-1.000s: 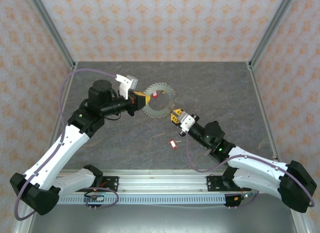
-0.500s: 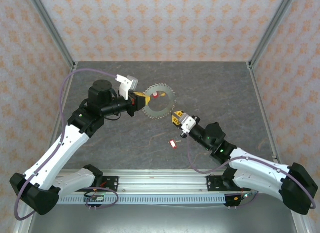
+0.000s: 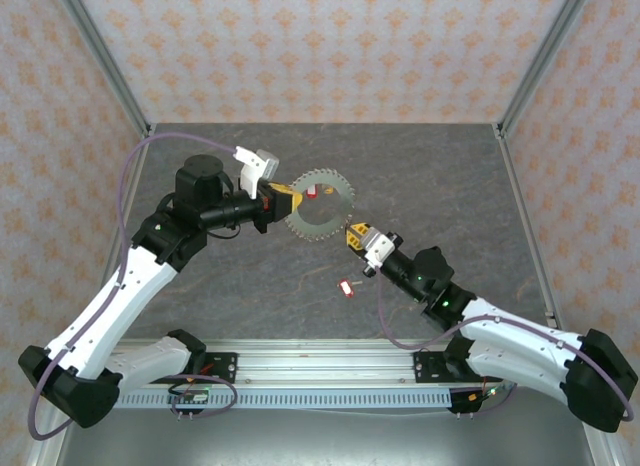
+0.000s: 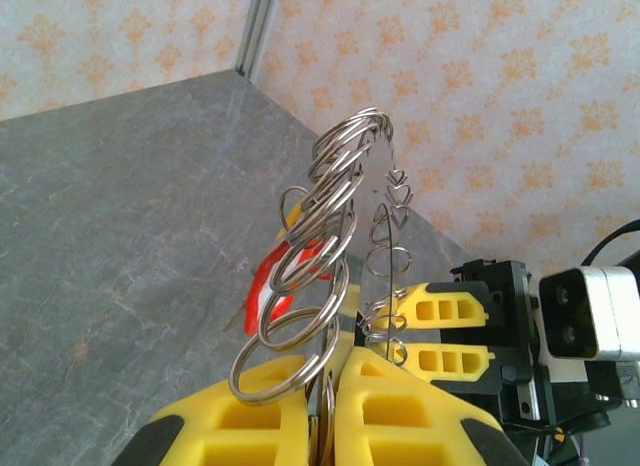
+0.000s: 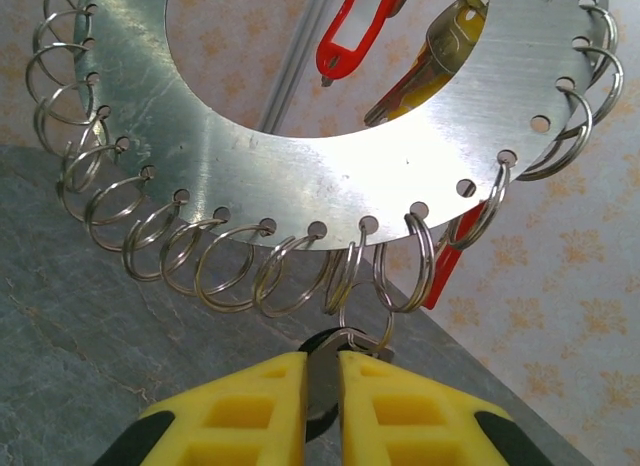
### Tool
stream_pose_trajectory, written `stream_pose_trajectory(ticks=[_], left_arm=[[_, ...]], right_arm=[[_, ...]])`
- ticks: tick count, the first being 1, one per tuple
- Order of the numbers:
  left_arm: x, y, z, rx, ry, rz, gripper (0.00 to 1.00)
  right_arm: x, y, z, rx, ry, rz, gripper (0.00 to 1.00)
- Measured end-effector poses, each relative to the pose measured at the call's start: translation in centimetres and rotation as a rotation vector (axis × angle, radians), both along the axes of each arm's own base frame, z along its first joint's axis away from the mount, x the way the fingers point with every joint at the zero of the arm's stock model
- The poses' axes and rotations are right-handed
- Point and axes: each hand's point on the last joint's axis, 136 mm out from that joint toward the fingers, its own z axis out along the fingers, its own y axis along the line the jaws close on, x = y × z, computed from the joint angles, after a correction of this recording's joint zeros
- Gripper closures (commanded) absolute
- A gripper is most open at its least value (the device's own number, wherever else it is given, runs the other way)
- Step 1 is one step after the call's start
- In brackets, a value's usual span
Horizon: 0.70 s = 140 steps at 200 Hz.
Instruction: Put the keys on the keyring
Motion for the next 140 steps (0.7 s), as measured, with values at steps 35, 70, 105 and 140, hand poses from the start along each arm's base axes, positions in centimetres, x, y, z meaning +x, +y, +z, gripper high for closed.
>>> stream_pose_trajectory(ticks=[35,70,105,140], left_arm=[[0.02,-0.09,-0.54,0.011,0.019,-0.005,1.0],[-0.17,-0.17,-0.64,0.01,0.026,-0.015,1.0],[-0.27,-0.22,-0.64,0.008,0.029,-0.021,1.0],[-0.27,-0.22,-0.64,0.008,0.029,-0.021,1.0]], right_arm=[[0.14,0.22,0.28,0.012,-0.011,0.002,0.85],[0.26,0.36,0.22,0.013,-0.012,0.002,0.85],[0.32,0.43,0.26,0.013,-0.012,0.003,0.88],[0.36,0.54,0.71,0.019,-0.018,0.005,0.9]])
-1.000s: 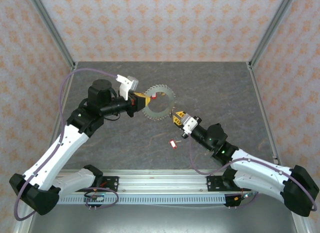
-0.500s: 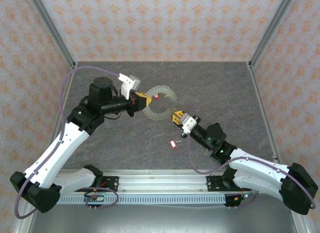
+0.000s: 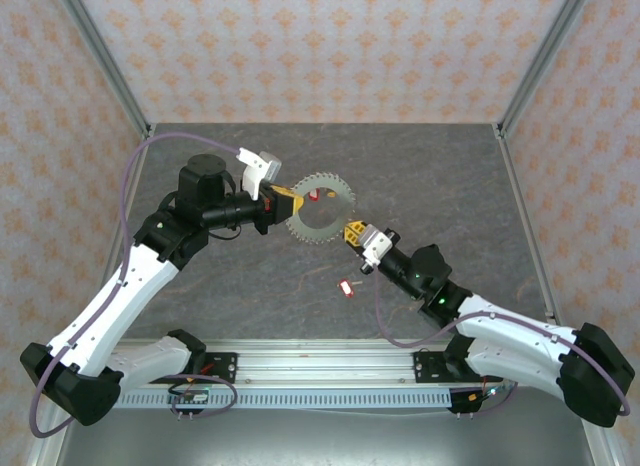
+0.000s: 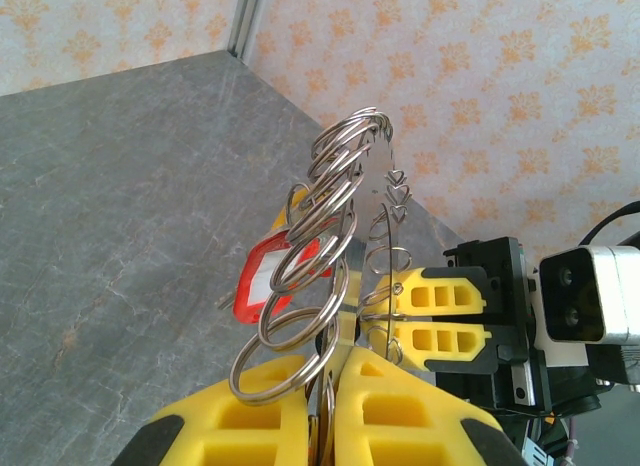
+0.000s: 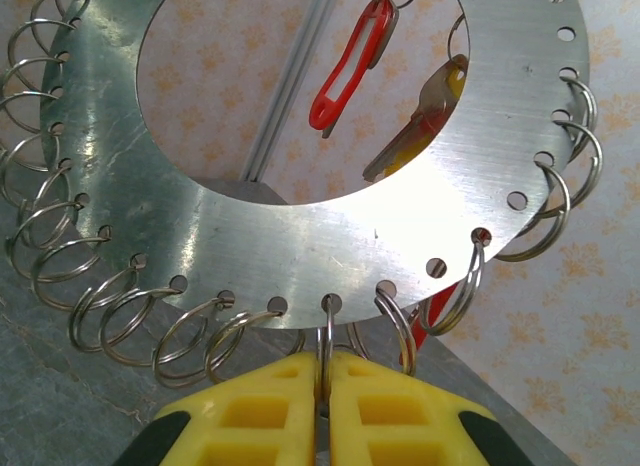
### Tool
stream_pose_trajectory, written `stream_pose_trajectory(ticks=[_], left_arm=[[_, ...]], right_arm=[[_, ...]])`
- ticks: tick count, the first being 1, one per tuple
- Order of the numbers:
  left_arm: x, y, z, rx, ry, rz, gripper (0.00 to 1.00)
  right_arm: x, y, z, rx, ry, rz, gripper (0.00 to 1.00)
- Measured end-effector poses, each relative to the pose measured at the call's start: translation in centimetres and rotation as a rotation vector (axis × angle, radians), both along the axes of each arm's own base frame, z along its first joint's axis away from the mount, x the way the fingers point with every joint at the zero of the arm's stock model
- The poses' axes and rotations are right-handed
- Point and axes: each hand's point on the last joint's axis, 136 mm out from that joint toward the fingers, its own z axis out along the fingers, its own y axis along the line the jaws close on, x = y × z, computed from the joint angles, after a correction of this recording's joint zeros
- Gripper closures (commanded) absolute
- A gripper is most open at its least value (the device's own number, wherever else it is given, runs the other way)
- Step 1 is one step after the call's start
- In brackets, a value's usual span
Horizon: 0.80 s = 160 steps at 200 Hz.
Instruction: Put the keys on the keyring
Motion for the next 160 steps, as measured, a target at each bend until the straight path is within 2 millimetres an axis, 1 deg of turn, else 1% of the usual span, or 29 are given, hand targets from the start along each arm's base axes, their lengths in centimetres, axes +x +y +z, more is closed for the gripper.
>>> stream_pose_trajectory(ticks=[35,67,88,138,160], left_arm=[[-0.01,0.0,-0.02,0.001,0.001,0.0,1.0],[-0.03,0.02,-0.09,0.002,0.003,0.0,1.0],[-0.03,0.02,-0.09,0.002,0.004,0.0,1.0],[0.48,0.41,-0.2,0.002,0.006,0.043,1.0],[0.88,0.92,-0.82,0.001,0.029,0.093,1.0]], right_arm=[[0.17,0.19,-0.37,-0.01,0.008,0.0,0.91],[0.24,0.25,-0.27,-0.016,0.001,-0.001,0.98],[0.29,0.22,-0.25,-0.019,-0.002,-0.005,1.0],[0.55,-0.03,-0.26,-0.016,0.002,-0.026,1.0],[0.62,-0.11,-0.24,-0.004,0.014,-0.031,1.0]])
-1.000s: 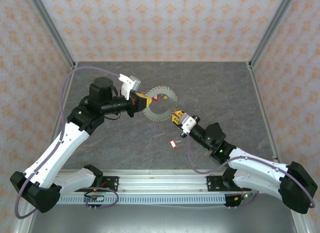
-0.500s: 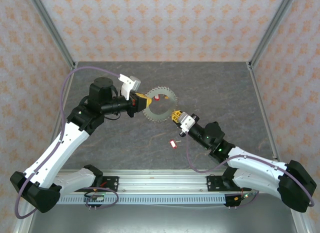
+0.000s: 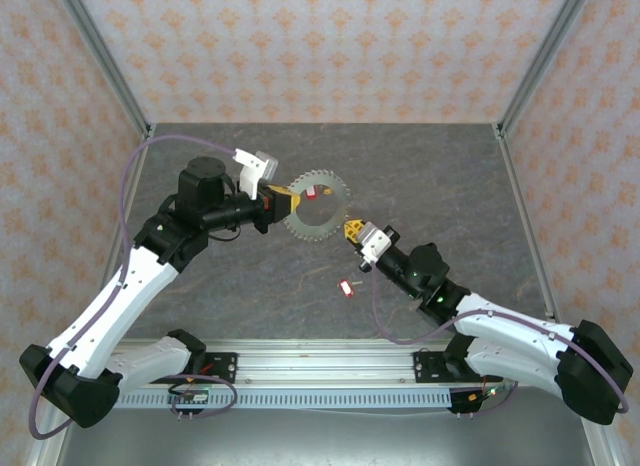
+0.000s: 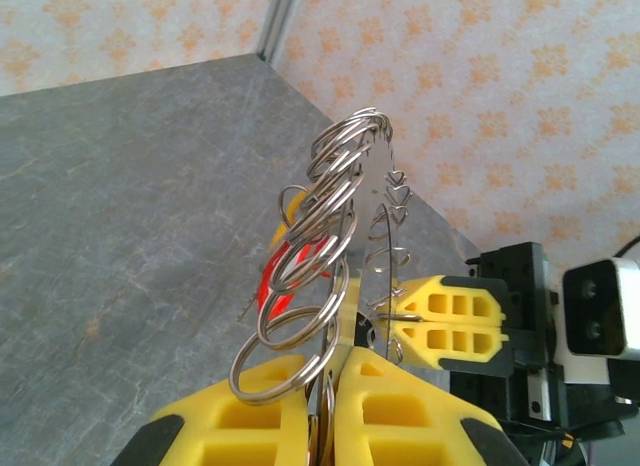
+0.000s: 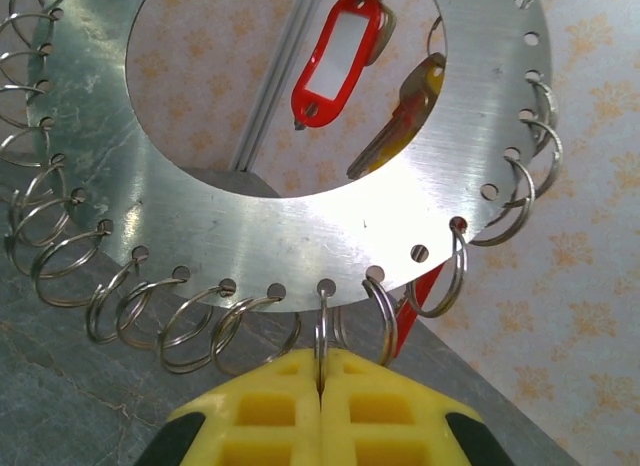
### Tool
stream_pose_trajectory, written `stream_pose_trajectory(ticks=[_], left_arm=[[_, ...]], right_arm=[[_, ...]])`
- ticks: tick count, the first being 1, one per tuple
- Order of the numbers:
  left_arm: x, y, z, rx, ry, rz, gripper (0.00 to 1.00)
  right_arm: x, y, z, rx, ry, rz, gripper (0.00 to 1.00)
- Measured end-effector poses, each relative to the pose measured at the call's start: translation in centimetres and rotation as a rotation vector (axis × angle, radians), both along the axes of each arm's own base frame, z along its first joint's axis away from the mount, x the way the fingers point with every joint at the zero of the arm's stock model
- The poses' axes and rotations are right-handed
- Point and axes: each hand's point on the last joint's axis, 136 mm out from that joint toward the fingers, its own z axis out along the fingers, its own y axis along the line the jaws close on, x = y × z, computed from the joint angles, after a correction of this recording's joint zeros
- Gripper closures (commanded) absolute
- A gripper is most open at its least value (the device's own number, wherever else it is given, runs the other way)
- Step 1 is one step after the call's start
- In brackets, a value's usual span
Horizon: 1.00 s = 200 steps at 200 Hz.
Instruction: Put the keys on the keyring
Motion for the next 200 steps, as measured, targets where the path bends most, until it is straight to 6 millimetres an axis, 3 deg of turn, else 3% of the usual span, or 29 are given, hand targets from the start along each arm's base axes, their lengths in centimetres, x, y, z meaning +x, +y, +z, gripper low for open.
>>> stream_pose_trajectory(ticks=[36,63,85,95,105,200], left_arm=[[0.4,0.2,-1.4,-0.019,0.061,0.043,1.0],[0.7,0.2,-2.1,-0.03,0.107,0.068,0.8],[1.3,0.7,-3.2,-0.027,0.146,0.124,0.79],[1.6,0.8,-4.0,-0.027,0.17,0.145,0.72],[1.9,0.9,-4.7,-0.031,0.195,0.172,0.71],[3.8,2.1,-17.1,-0.026,0.476,0.392,0.61]], right_arm=[[0.0,0.0,-0.2,0.022,0.033,0.002,1.0],[0.0,0.0,-0.7,0.023,0.064,0.003,1.0],[0.0,0.2,-0.8,0.029,0.085,0.013,1.0],[0.0,0.2,-0.9,0.028,0.1,0.018,1.0],[0.2,0.3,-1.1,0.021,0.119,0.019,1.0],[3.6,0.7,-6.4,-0.136,0.354,-0.057,1.0]])
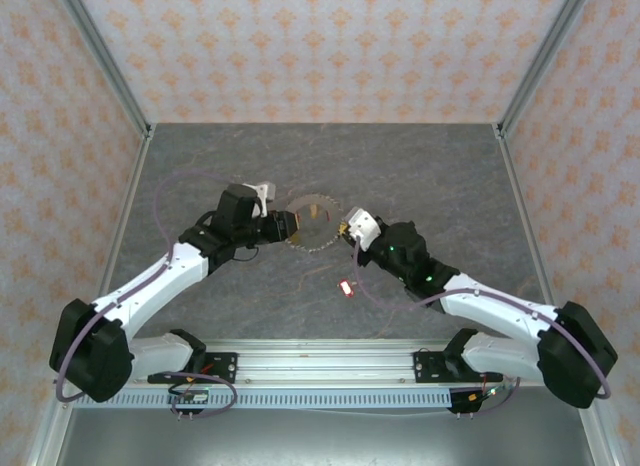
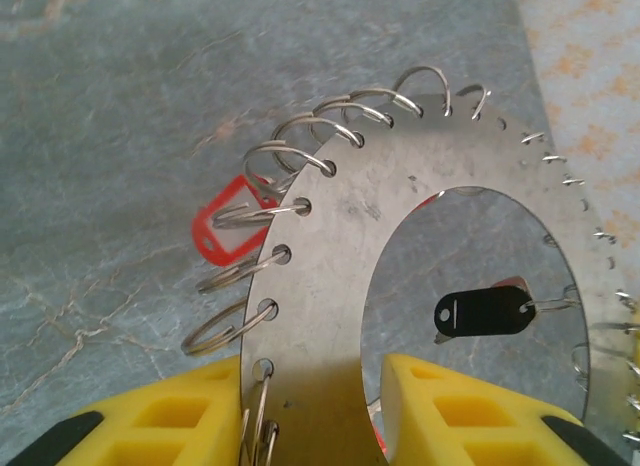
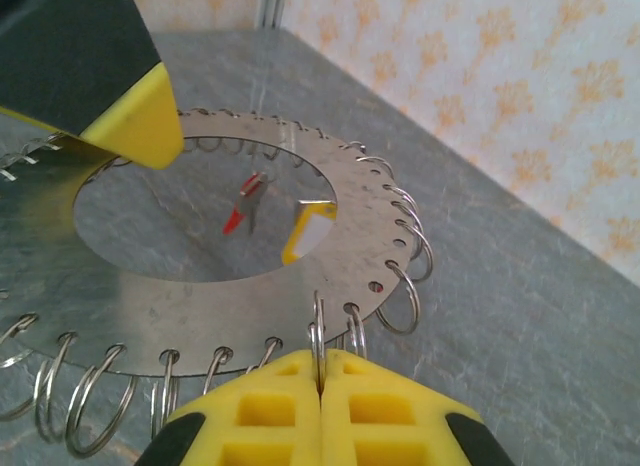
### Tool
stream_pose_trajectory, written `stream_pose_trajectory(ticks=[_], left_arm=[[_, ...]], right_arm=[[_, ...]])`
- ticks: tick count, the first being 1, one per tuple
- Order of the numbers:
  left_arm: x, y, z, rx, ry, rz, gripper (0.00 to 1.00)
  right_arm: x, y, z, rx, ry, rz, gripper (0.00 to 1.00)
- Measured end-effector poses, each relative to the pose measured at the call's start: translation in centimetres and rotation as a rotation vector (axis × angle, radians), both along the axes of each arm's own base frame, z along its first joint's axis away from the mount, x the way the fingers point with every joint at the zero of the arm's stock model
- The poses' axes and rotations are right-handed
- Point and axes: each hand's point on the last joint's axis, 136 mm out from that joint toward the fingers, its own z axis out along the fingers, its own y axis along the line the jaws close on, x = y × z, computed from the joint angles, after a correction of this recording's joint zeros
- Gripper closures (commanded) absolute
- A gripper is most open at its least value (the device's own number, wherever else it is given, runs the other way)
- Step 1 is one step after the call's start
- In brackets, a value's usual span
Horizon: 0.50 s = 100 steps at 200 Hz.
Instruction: Put the keys on the keyring
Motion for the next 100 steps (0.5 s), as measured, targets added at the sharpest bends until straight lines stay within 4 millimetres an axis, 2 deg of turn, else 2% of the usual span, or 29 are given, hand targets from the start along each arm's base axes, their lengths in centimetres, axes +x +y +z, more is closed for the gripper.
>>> stream_pose_trajectory(ticks=[31,48,74,100], left_arm=[[0.2,0.2,-3.7,-0.014,0.064,0.055,0.56],[0.4,0.3,-5.6,-0.012,0.1,0.081,0.5],[0.4,0.7,-7.2,-0.011,0.128,0.122,0.4],[0.1,1.4,-8.4,-0.002,0.144,0.158,0.32]], right_arm=[[1.1,0.5,-2.3,-0.07,0.058,-0.01,1.0],[1.6,0.9,-3.3,-0.11,0.08,-0.003,1.0],[2.0,1.2,-4.4,-0.16,0.096,0.006,1.0],[2.4,1.4,-4.3,-0.201,0.081,0.012,1.0]])
